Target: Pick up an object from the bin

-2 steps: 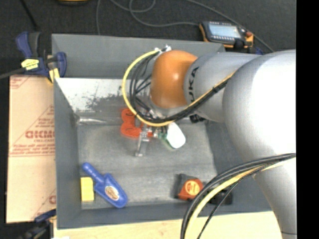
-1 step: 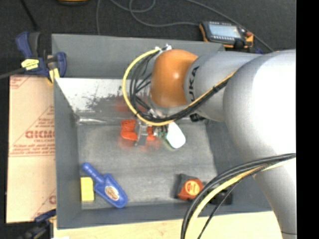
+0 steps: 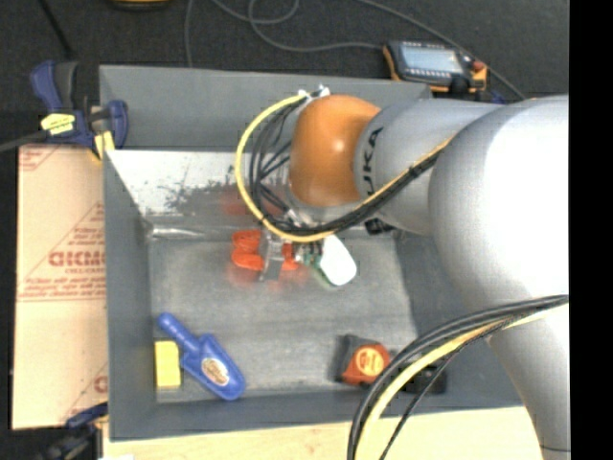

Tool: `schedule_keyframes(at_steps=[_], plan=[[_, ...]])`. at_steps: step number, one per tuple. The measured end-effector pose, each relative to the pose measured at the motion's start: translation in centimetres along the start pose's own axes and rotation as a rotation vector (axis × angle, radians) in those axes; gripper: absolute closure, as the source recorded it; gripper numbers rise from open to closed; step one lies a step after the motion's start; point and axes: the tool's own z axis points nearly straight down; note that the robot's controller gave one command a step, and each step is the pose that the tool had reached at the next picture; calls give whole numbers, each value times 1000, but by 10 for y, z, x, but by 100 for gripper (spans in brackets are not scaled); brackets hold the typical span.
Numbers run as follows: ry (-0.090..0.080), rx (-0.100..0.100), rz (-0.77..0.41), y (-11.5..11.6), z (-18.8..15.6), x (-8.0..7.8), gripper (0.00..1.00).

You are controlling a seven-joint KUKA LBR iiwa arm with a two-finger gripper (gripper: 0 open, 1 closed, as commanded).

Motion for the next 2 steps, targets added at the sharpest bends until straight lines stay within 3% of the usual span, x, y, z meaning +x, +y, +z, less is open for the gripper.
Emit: schedule_keyframes(at_steps=[1, 2], plan=[[1, 2, 1, 32, -2, -6, 100], [2, 0, -7, 35, -1, -7, 100]])
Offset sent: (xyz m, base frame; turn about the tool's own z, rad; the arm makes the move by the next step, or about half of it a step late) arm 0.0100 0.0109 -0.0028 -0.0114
